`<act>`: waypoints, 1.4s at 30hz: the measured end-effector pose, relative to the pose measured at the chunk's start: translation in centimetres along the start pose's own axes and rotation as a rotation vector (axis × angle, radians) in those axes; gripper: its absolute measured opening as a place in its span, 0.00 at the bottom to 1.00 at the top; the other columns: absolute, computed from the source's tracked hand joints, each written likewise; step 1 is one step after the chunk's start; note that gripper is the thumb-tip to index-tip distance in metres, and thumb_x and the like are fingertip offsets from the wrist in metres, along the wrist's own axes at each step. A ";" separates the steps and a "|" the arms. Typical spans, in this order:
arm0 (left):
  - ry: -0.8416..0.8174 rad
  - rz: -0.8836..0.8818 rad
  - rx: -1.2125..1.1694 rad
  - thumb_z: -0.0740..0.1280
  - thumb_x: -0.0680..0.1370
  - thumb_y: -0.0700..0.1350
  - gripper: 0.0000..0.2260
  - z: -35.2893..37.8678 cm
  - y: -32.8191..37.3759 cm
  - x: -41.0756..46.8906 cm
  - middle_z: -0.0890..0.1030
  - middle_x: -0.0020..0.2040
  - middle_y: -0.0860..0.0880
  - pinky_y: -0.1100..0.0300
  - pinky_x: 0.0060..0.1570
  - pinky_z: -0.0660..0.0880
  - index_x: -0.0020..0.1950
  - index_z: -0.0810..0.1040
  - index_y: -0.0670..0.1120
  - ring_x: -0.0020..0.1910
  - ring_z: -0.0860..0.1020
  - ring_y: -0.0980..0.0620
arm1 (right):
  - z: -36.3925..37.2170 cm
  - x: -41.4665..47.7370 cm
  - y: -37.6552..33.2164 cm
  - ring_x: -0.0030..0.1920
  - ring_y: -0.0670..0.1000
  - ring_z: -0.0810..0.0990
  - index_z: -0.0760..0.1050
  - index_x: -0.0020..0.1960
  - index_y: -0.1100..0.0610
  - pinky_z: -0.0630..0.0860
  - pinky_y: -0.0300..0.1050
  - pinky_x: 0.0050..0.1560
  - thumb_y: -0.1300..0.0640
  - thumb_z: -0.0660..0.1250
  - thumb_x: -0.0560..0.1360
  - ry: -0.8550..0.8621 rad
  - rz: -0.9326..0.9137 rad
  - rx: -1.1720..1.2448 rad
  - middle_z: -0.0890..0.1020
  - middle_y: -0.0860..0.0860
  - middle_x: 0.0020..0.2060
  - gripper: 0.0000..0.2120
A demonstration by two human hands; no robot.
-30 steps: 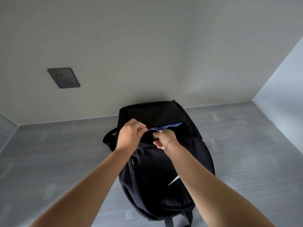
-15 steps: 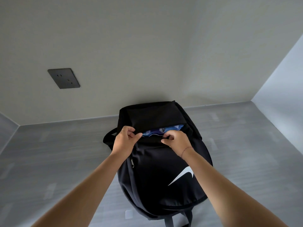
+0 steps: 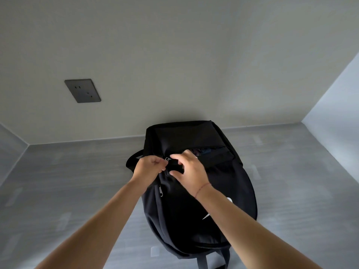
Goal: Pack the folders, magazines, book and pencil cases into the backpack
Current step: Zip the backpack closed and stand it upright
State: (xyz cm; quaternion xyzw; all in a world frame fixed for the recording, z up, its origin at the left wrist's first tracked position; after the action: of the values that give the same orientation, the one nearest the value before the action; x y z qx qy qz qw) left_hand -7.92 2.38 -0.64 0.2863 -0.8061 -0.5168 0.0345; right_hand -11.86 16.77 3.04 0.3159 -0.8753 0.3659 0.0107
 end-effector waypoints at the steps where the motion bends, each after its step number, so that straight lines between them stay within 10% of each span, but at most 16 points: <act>1: -0.002 -0.020 -0.041 0.71 0.73 0.45 0.06 -0.2 -0.1 0.0 0.81 0.33 0.49 0.60 0.41 0.75 0.38 0.82 0.45 0.35 0.77 0.54 | 0.7 0.3 -0.3 0.50 0.47 0.75 0.76 0.62 0.54 0.72 0.37 0.50 0.55 0.73 0.69 0.000 -0.004 -0.010 0.76 0.49 0.49 0.21; 9: 0.012 -0.019 -0.118 0.69 0.74 0.47 0.10 -0.4 0.5 -0.2 0.80 0.32 0.50 0.60 0.43 0.75 0.37 0.83 0.42 0.35 0.76 0.55 | 1.7 1.6 -0.5 0.40 0.50 0.78 0.81 0.47 0.56 0.74 0.41 0.42 0.56 0.70 0.71 0.147 0.049 -0.078 0.80 0.51 0.38 0.06; 16: 0.000 0.148 0.112 0.73 0.72 0.44 0.14 0.3 0.2 0.5 0.80 0.48 0.52 0.64 0.49 0.74 0.56 0.79 0.48 0.47 0.78 0.54 | 1.3 2.0 1.4 0.41 0.48 0.80 0.81 0.46 0.57 0.74 0.37 0.39 0.55 0.69 0.73 0.157 0.270 0.096 0.82 0.50 0.42 0.06; 33: 0.033 0.357 0.203 0.75 0.70 0.42 0.12 0.2 1.2 1.1 0.76 0.36 0.54 0.63 0.41 0.72 0.34 0.74 0.55 0.35 0.74 0.57 | -5.4 0.4 8.5 0.39 0.49 0.79 0.82 0.43 0.59 0.73 0.40 0.42 0.55 0.70 0.71 0.468 0.565 0.419 0.82 0.49 0.35 0.07; 42: 0.097 0.659 0.480 0.76 0.68 0.48 0.14 5.6 8.1 -0.6 0.77 0.48 0.50 0.57 0.52 0.73 0.51 0.80 0.46 0.49 0.75 0.51 | -6.4 0.4 10.6 0.37 0.43 0.79 0.82 0.42 0.56 0.72 0.26 0.34 0.55 0.71 0.71 0.350 0.531 0.474 0.82 0.46 0.35 0.04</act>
State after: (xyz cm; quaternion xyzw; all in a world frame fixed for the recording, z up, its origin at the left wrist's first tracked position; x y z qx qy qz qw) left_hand -12.78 9.70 3.79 0.0367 -0.9497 -0.2613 0.1685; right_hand -19.45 26.31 1.08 0.0053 -0.8027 0.5963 -0.0087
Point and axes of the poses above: each hand's wrist, its own x-axis towards the middle knuckle, its own z-axis out of the palm, y = z × x, the point moved 9 cm from there along x, towards the middle knuckle
